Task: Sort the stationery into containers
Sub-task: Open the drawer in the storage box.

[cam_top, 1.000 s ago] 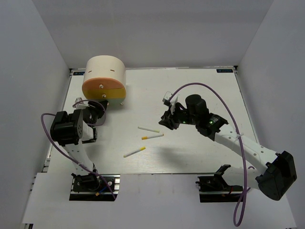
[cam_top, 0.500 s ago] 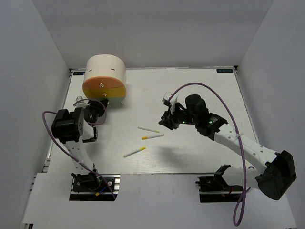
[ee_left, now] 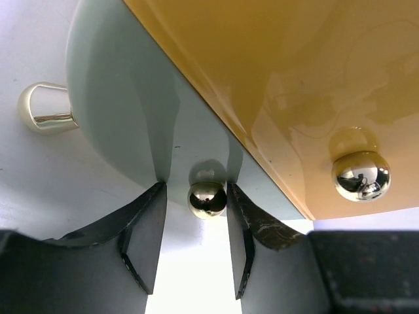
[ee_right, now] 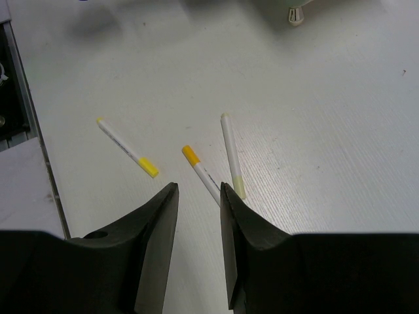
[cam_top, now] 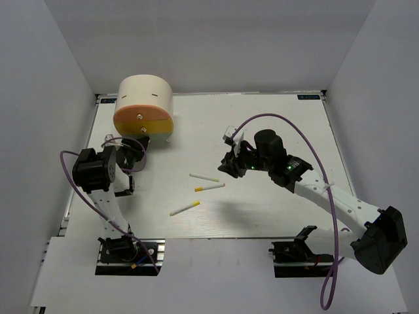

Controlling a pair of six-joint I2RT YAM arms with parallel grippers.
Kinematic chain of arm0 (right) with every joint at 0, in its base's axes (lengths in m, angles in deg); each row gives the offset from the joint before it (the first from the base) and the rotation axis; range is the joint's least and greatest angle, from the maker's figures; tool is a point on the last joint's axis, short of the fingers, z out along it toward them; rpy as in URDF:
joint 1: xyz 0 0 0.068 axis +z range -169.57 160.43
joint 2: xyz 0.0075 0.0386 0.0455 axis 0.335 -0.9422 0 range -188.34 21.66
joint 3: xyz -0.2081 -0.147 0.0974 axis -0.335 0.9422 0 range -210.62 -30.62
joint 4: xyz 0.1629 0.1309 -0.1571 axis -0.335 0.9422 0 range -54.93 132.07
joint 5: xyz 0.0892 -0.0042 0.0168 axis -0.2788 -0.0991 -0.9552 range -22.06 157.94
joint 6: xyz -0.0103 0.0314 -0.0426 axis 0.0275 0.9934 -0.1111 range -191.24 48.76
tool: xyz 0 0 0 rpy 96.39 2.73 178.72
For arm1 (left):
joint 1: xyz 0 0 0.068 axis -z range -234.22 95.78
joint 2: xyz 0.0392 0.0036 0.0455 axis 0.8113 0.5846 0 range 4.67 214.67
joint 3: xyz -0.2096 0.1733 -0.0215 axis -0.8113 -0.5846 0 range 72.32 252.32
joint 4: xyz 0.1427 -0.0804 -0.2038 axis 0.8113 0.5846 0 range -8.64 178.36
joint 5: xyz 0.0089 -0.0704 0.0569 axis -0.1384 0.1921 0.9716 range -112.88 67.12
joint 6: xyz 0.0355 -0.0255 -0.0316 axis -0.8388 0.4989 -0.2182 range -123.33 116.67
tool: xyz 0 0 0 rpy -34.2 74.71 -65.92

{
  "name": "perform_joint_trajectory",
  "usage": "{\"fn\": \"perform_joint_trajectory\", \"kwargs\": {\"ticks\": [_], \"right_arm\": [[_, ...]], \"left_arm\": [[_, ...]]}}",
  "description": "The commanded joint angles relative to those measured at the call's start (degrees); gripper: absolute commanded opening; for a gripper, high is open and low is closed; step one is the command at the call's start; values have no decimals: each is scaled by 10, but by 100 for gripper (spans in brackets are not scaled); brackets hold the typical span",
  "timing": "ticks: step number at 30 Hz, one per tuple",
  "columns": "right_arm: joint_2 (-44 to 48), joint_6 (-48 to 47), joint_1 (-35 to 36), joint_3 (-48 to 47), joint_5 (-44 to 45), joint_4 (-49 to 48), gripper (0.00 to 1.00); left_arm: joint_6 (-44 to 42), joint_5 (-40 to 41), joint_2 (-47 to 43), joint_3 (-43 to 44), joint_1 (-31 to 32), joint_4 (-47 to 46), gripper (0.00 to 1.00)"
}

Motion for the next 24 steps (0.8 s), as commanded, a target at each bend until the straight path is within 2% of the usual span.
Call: {"fn": "perform_joint_trajectory", "kwargs": {"ticks": [1,7,15,24], "right_arm": [[-1,-5,0,0,-3,-13,38],[-1,-6,-1,0,-2,-13,38],[1,-5,-1,0,-2,-12,38],[1,-4,-1,0,-1,-12,38]], "left_arm": [[0,-16,16,-11,1,-17,51],[11,-16,27,0,1,-29,47],[22,-27,32,-6,1,-56,33],[15,-34,6,-64,1,-72,25]]}}
